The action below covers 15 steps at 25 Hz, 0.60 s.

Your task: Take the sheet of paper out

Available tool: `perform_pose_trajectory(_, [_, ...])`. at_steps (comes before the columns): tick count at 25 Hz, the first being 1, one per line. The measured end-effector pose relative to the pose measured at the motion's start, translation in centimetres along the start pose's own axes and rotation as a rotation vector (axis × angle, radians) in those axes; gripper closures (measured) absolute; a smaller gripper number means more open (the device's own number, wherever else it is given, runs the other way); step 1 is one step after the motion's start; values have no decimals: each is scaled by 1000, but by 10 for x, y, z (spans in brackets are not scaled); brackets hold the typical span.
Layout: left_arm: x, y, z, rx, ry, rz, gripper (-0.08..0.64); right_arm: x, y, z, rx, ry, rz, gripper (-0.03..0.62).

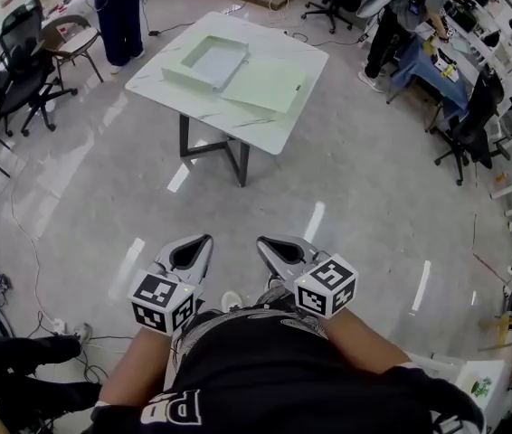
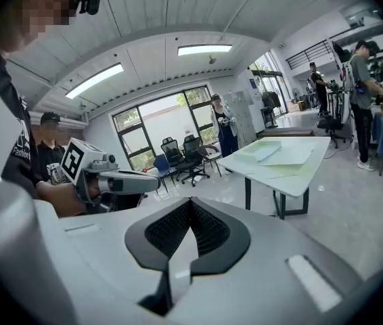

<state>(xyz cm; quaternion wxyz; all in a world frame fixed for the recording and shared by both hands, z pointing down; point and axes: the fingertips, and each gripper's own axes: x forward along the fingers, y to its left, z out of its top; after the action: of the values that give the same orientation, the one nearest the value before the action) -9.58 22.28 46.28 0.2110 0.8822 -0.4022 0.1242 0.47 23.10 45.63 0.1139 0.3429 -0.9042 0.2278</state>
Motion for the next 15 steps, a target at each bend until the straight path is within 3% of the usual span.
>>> perform_pose_trajectory(6, [-4,10,-20,-45,26,15,503,17,7,4,-29,9,36,598])
perform_pose_trajectory(15, [17,25,2,-22,10,39,503,41,-14,24,-34,-5,80,598])
